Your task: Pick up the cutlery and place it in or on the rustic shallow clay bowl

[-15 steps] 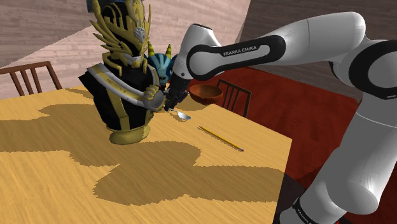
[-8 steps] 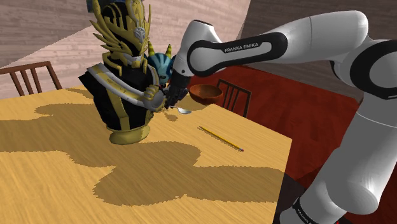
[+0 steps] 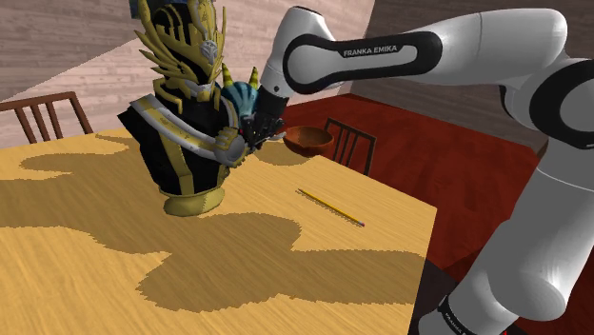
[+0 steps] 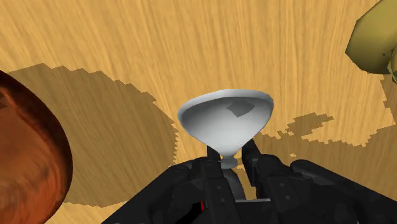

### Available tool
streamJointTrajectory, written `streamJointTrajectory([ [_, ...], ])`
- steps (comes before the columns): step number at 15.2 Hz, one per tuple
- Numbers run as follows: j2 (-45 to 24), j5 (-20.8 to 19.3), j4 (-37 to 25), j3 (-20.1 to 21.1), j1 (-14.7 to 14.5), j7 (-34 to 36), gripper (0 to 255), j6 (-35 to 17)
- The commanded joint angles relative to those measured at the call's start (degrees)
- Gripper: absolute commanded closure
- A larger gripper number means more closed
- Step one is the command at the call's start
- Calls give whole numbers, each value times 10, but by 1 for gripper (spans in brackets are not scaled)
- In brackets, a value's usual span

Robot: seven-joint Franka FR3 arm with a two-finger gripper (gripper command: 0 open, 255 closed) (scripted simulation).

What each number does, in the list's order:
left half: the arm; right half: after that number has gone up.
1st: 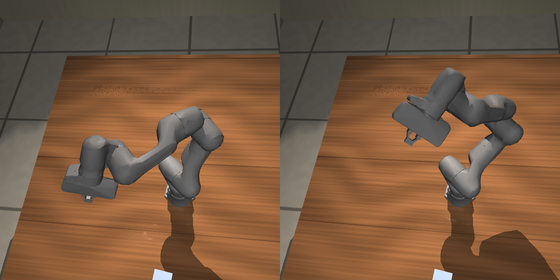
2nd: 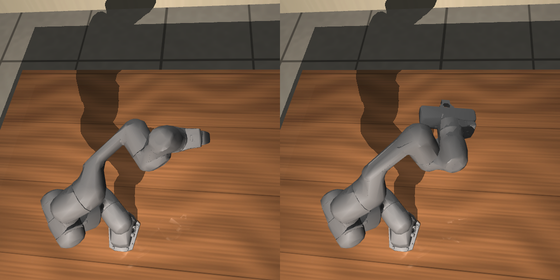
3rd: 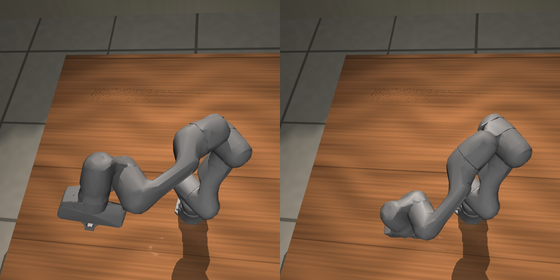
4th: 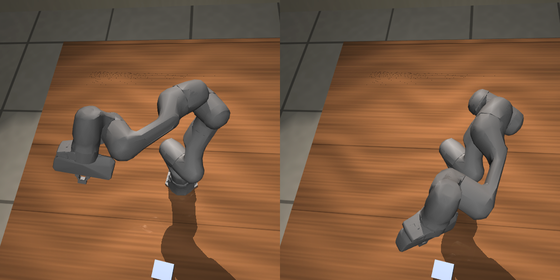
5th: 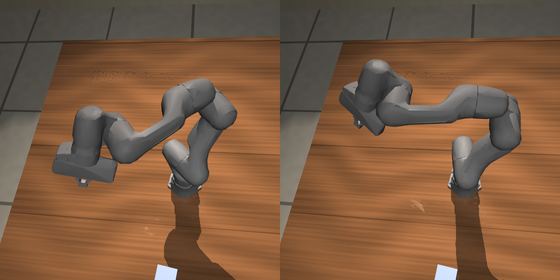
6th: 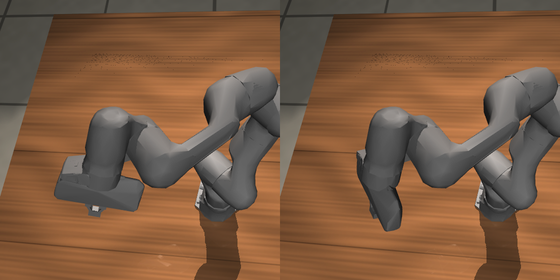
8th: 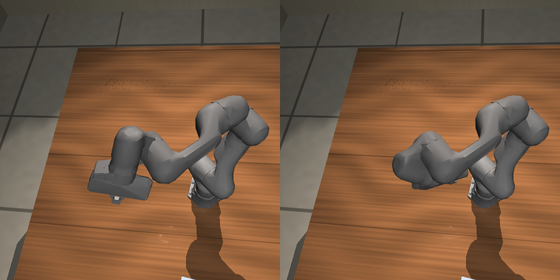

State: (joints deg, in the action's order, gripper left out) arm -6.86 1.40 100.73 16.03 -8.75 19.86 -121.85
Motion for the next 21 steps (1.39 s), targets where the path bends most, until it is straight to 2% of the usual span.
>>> streamJointTrajectory([
  [1, 1, 0, -14, 0, 0, 0, 255, 15],
  [18, -8, -5, -156, 1, -3, 8, 255, 148],
  [21, 19, 15, -127, -15, 23, -36, 255, 147],
])
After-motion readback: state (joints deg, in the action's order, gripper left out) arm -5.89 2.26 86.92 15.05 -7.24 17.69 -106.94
